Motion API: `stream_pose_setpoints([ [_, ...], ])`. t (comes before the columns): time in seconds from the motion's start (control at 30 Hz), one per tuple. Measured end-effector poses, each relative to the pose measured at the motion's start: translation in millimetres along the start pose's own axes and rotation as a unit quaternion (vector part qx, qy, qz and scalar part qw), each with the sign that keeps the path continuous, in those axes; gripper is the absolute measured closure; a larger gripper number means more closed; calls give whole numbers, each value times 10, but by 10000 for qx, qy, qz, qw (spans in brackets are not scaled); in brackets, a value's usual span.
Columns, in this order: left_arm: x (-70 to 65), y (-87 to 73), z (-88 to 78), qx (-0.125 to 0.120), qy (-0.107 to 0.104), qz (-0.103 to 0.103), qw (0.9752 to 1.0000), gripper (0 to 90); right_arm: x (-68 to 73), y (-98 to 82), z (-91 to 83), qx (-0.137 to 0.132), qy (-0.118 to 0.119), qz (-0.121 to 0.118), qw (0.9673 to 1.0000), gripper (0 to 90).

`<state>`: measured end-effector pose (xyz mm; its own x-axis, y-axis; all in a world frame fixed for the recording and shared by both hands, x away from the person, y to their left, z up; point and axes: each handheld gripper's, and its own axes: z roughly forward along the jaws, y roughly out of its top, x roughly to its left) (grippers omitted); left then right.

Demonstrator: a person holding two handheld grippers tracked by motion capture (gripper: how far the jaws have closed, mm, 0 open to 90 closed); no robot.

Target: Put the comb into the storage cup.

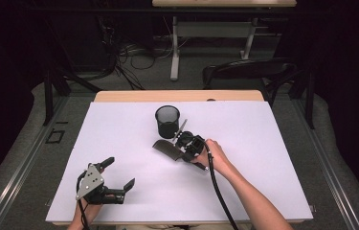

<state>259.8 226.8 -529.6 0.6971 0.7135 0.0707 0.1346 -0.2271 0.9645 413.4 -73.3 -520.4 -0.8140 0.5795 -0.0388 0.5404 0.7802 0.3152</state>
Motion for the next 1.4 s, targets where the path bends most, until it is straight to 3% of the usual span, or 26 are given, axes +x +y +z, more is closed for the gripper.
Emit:
stream_pose_setpoints([
  [0.87,-13,1,4,21,14,5,10000,0,-7,-255,-274,-719,54,24,9974,724],
  [1.4,-22,1,11,26,24,8,10000,0,-37,-456,-443,-1314,39,32,9913,724],
])
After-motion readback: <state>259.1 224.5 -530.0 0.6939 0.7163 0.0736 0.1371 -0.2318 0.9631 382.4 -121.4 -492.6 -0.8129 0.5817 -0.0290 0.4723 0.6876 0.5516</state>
